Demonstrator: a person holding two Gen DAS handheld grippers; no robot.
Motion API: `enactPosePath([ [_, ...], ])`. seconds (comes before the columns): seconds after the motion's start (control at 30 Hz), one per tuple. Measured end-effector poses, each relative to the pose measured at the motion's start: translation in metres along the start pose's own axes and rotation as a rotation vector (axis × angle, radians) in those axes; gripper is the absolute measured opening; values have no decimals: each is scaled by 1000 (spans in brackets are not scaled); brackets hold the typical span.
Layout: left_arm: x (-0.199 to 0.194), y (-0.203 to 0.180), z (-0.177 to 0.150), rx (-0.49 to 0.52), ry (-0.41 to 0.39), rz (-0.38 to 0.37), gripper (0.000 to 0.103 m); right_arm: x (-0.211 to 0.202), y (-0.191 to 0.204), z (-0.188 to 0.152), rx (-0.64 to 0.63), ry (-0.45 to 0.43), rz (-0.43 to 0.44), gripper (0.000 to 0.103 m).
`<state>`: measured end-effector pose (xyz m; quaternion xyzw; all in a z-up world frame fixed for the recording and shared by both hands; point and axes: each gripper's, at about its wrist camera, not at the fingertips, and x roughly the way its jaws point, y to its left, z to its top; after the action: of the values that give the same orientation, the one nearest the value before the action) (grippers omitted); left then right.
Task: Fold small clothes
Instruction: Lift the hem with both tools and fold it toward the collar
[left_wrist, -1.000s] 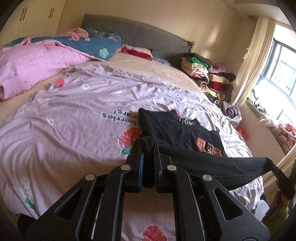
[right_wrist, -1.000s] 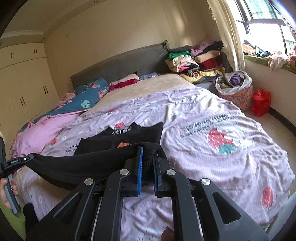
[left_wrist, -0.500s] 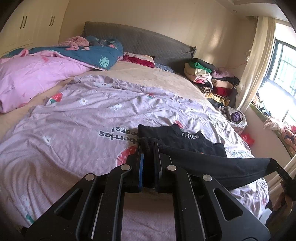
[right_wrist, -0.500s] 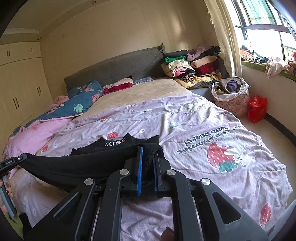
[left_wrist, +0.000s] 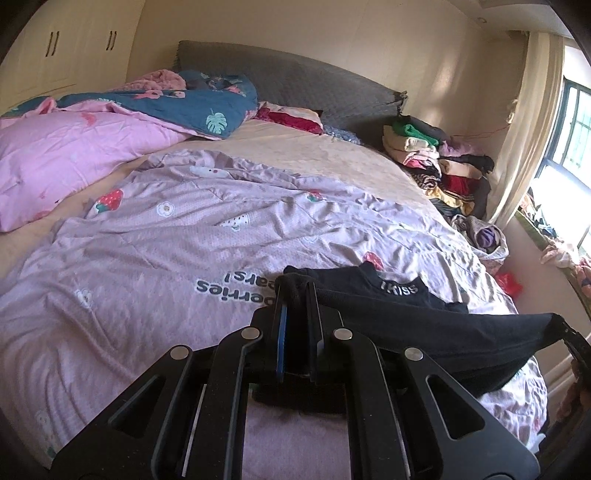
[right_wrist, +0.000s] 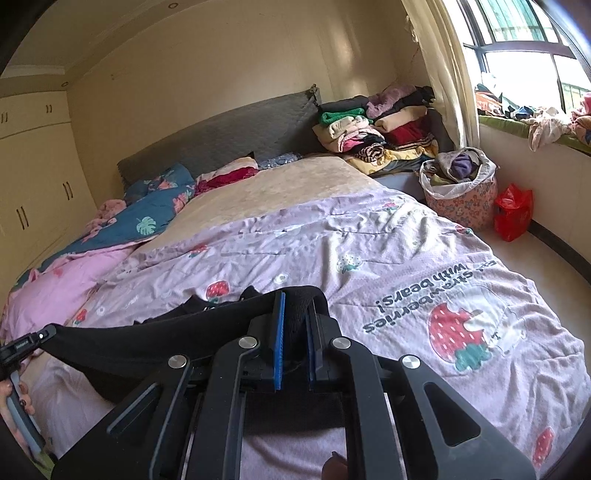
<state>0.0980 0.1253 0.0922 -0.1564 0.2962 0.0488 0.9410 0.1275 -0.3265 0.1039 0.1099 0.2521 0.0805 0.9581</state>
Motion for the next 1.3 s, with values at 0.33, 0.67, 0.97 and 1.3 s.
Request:
enactPosePath([
  [0.33,46,-3,12,3,34,45,3,54,-1,13,20,38,-35,9],
  [0.67,91,-8,7,34,69,92,3,105,-17,-6,22,110,-74,9],
  [0.97,124,-8,-4,37,93,139,3,139,-25,-17,-6,166,-77,9],
  [1.3,124,-3,-14,11,73,164,13,138,-23,-21,-58,156,-115,36],
])
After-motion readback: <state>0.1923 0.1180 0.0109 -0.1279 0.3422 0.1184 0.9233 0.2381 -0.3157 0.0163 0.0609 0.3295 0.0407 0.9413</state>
